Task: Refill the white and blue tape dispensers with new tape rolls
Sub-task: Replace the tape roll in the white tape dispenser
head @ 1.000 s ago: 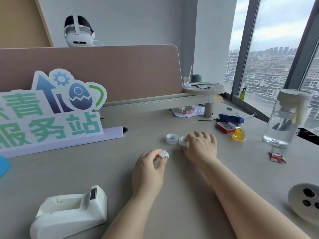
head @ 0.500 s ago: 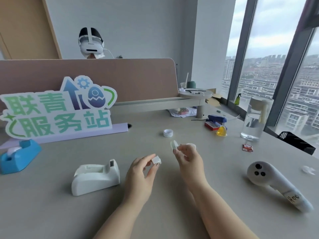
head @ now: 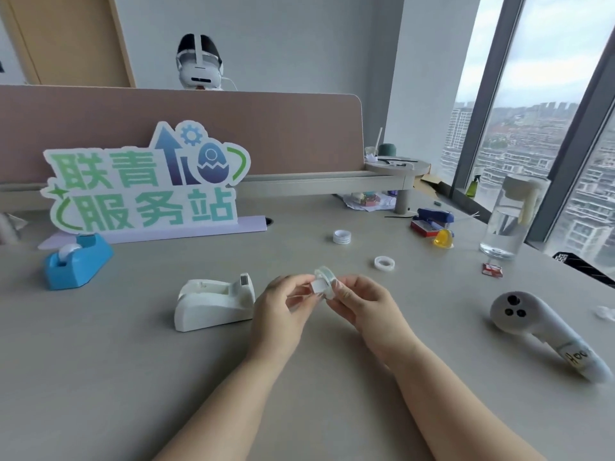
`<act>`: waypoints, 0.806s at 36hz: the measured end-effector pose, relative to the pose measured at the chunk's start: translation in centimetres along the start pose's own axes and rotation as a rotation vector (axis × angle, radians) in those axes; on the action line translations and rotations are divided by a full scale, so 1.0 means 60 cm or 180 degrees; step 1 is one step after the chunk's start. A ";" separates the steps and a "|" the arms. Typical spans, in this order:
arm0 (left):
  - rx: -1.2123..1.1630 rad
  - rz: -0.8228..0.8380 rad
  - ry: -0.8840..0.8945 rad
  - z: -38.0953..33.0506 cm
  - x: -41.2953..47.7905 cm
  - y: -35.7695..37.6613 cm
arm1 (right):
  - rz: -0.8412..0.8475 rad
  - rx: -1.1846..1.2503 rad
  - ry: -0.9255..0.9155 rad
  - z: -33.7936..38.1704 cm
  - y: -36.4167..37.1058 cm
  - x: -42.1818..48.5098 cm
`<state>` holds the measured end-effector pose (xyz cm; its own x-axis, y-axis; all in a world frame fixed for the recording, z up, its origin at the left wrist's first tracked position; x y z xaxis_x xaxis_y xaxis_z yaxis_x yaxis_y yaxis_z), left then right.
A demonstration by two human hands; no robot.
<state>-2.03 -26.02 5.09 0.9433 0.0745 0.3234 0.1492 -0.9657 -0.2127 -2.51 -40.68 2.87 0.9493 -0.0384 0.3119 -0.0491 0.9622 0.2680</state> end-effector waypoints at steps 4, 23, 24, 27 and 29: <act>-0.0036 -0.0053 0.0016 0.001 0.000 -0.003 | 0.0064 0.0002 0.0028 -0.003 0.005 0.002; -0.0143 -0.0073 -0.0062 0.008 0.004 -0.002 | 0.0115 0.0057 0.0018 0.002 0.007 -0.002; -0.0140 -0.0074 -0.0045 0.008 0.005 -0.002 | 0.0115 0.0055 0.0020 0.003 0.008 -0.002; -0.0137 -0.0040 -0.0060 0.010 0.005 0.000 | 0.0083 -0.0005 0.0017 0.005 0.006 -0.002; -0.0161 0.0021 -0.0060 0.010 0.004 0.003 | 0.0055 -0.0007 -0.0010 0.007 0.003 -0.001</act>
<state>-1.59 -26.00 4.57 0.9497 0.0722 0.3047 0.1281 -0.9775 -0.1677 -2.70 -40.64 3.29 0.9474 -0.0225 0.3192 -0.0649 0.9633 0.2605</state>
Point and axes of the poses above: each hand's wrist, its own x-axis towards the middle knuckle, its own y-axis out of the palm, z = x × y, the point moved 8 cm from there along x, towards the middle knuckle, and after that the axes turned 13 degrees about -y, right-handed, at the moved point
